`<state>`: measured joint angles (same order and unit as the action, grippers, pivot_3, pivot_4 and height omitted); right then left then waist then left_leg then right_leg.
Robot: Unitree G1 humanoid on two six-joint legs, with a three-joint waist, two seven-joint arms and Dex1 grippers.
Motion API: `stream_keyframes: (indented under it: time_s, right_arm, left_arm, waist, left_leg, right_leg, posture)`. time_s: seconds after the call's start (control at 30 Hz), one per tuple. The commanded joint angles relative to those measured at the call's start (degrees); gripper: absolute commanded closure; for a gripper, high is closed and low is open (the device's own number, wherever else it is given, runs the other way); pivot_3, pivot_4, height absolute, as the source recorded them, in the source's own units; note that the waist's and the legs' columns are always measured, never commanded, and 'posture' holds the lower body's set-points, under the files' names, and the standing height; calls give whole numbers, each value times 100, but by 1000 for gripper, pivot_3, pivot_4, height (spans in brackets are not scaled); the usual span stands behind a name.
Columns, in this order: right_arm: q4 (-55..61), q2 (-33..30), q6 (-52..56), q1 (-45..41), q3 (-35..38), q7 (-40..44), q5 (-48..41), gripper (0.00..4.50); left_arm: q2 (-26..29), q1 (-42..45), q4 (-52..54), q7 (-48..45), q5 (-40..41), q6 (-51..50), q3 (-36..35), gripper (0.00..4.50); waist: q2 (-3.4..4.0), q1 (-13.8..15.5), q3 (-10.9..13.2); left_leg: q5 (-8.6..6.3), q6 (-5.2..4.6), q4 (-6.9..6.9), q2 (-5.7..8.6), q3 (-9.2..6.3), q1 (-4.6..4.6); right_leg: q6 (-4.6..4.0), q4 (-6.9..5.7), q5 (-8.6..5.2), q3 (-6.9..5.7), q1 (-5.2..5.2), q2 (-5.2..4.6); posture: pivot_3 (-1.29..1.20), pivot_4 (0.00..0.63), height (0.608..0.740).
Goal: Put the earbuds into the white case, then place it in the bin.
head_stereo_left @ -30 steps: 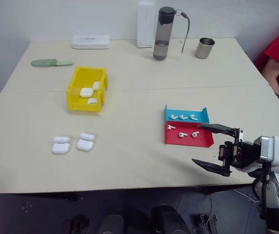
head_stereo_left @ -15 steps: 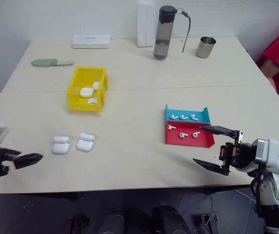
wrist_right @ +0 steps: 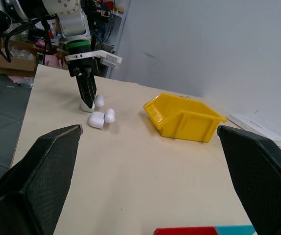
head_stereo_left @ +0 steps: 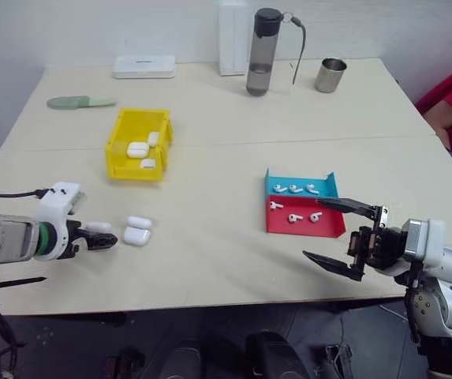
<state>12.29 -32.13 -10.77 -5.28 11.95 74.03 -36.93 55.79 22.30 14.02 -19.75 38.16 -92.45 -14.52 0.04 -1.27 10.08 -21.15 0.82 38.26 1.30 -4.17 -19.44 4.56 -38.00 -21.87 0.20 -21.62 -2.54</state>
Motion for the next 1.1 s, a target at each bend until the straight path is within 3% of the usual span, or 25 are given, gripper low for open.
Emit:
stream_keyframes:
  time_s: [0.03, 0.3, 0.5, 0.9, 1.0, 1.1]
  right_arm:
    - [245, -108, 80, -13, 55, -148, -34, 0]
    - [168, -194, 131, -78, 65, -173, -64, 0]
    - [173, -204, 125, -20, 96, -123, -110, 0]
    - [140, -195, 19, 147, 175, -68, -126, 0]
    - [54, -177, -70, 189, 200, -40, -104, 0]
    - [-7, -158, -136, 206, 210, -26, -89, 0]
  left_arm:
    - [76, -53, 15, 208, 149, -5, 55, 36]
    - [-257, -341, 91, 667, 216, -5, -139, 36]
    - [-372, -250, 158, 671, 111, -5, 108, 36]
    - [-82, 128, -112, 129, -254, 112, 868, 36]
    - [-20, 117, -117, -24, -310, 156, 980, 635]
    - [103, 93, -150, -168, -395, 285, 1066, 1540]
  waist:
    - [0, 1, 0]
    - [3, -11, -2]
    - [9, 6, -5]
    - [15, 124, -8]
    - [18, 123, -10]
    - [18, 122, -10]
  left_leg:
    - [0, 0, 0, 0, 0, 0]
    - [1, 2, -3, 0, 0, 4]
    - [3, 5, 5, 1, 1, 8]
    - [5, 8, 3, 2, 1, 10]
    - [6, 9, 4, 2, 1, 11]
    - [6, 8, 4, 3, 1, 11]
  right_leg:
    - [0, 0, 0, 0, 0, 0]
    - [0, -1, 0, 1, 0, 0]
    - [0, -6, 0, 3, 6, 0]
    - [0, -7, 0, 5, 7, 0]
    - [0, -8, 0, 4, 7, 0]
    - [0, -8, 0, 6, 7, 0]
  posture:
    - [0, 150, 740]
    - [0, 150, 740]
    - [0, 150, 740]
    - [0, 150, 740]
    - [0, 150, 740]
    - [0, 150, 740]
